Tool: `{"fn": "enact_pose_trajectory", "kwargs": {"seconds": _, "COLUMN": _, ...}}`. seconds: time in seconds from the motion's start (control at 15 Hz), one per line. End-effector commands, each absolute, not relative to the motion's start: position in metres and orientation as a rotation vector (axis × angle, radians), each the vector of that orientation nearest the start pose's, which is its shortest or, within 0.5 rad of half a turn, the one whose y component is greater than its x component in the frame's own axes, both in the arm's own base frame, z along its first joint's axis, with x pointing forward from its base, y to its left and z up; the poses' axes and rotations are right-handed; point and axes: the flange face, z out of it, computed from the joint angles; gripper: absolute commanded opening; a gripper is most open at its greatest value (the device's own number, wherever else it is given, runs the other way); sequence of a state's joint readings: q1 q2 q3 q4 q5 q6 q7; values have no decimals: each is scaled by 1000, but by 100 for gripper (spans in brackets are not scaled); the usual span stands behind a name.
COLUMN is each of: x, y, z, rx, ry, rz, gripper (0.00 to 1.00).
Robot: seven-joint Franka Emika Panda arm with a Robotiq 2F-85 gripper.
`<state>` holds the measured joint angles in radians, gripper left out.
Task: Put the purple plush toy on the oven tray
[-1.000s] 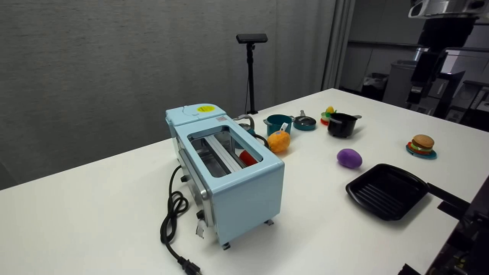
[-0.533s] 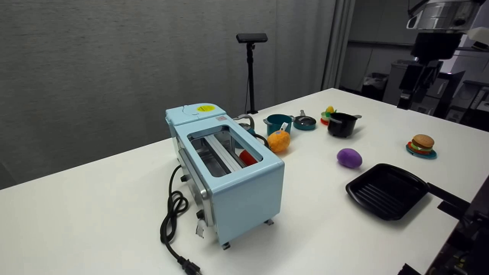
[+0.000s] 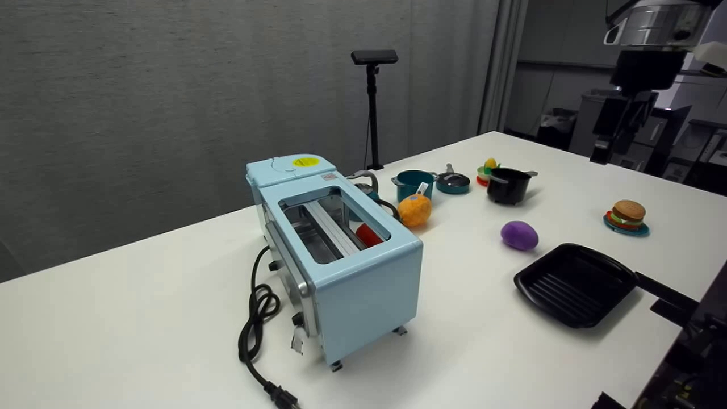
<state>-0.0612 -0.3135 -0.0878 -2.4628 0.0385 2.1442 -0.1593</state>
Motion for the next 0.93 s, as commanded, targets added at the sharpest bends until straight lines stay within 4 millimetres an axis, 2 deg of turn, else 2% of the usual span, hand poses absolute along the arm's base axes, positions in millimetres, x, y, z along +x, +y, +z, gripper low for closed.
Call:
{"fn": "enact_pose_trajectory", "kwargs": {"seconds": 0.0, "x": 431, "y": -63, "z": 411, "rx": -3082, "ry": 10, "rz": -3, "gripper": 100}}
{"fn": "enact_pose_trajectory", "kwargs": {"seconds": 0.27, "x": 446, "y": -65, "z": 391, "rx": -3089, "ry": 62, "rz": -32, "gripper": 100}}
{"fn": "enact_pose_trajectory", "kwargs": {"seconds": 0.4, "x": 458, "y": -64, "z": 374, "rx": -3101, "ry": 62, "rz": -61, "gripper": 100}}
{"fn": "enact_pose_trajectory", "kwargs": {"seconds": 0.6, "x": 483, "y": -59, "z": 342, "rx": -3129, "ry": 19, "rz": -147, "gripper": 100}}
{"fn": "enact_pose_trajectory", "kwargs": {"seconds": 0.87, "x": 515, "y": -51, "z": 289, "rx": -3166, "ry": -15, "rz": -181, "gripper": 100}}
